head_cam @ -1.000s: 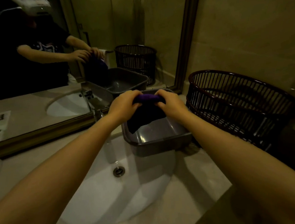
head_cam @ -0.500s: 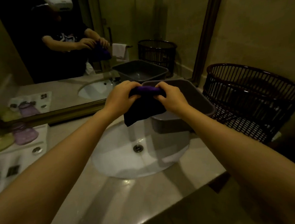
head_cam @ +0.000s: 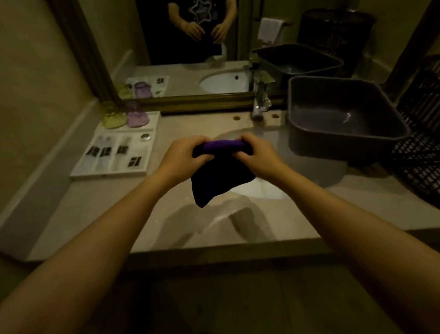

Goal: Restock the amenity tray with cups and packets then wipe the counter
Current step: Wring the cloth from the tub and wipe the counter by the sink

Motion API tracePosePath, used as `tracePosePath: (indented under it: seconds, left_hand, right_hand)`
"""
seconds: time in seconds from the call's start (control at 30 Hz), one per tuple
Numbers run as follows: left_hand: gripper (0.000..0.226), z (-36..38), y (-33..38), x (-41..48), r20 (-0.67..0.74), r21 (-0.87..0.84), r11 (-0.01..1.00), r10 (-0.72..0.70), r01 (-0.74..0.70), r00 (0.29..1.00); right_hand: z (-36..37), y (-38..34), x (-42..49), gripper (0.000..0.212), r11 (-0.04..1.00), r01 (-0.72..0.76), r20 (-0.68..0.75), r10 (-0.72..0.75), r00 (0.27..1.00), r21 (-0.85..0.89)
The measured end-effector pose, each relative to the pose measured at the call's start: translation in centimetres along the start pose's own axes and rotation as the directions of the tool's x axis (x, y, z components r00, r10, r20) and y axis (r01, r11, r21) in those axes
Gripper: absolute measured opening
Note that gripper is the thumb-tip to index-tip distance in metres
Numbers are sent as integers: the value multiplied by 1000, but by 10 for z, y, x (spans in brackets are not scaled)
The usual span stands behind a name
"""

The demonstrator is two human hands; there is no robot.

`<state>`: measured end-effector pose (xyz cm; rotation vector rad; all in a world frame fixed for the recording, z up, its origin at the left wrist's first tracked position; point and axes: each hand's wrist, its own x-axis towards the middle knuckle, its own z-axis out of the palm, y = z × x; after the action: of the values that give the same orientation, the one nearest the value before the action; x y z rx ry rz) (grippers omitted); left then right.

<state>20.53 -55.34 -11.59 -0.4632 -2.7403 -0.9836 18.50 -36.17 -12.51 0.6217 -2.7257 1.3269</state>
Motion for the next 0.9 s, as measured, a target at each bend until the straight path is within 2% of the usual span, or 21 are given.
tracePosePath:
  seconds: [0.17,0.3,0.4,0.47,0.53,0.57,0.67,0.7,0.77,0.9]
  left_hand:
    - [25,1,-25,-42,15,-74,975,-207,207,978]
    - [23,17,-51,-62,-5,-122,917,-383,380,924]
    - [23,38,-73,-65,-5,-94,858,-507,505,862]
    - [27,47,-88,-65,-9,-80,836,-544,542,839]
    - [33,45,-105,-68,-40,-71,833,-552,549,833]
    - [33,40,-116,-72,-79,-56,839,-544,541,836]
    - [33,18,-158,-96,-221,6,829,-544,559,809]
    - [35,9,-174,-106,-265,46,810,-555,585,789]
    - [42,-8,-205,-125,-314,174,749,-573,639,757]
    - [58,-24,-257,-147,-256,415,580,-665,701,702]
  right_hand:
    - [46,4,-5,18,999,17,75,-19,997,26]
    - [81,17,-3,21,1000,-11,103,11,995,-1]
    - [107,32,3,32,992,-45,138,62,989,-120]
    - [125,42,5,43,952,-42,158,93,983,-302]
    - [141,49,1,55,864,59,161,26,987,-500]
    - [149,51,-2,58,838,151,212,-43,976,-525]
    - [167,57,-7,58,805,432,498,-200,844,-407]
    - [172,59,-7,57,795,472,563,-206,800,-379]
    - [175,64,-4,53,784,497,622,-189,760,-370]
    - [177,65,-1,52,750,527,665,-159,730,-400]
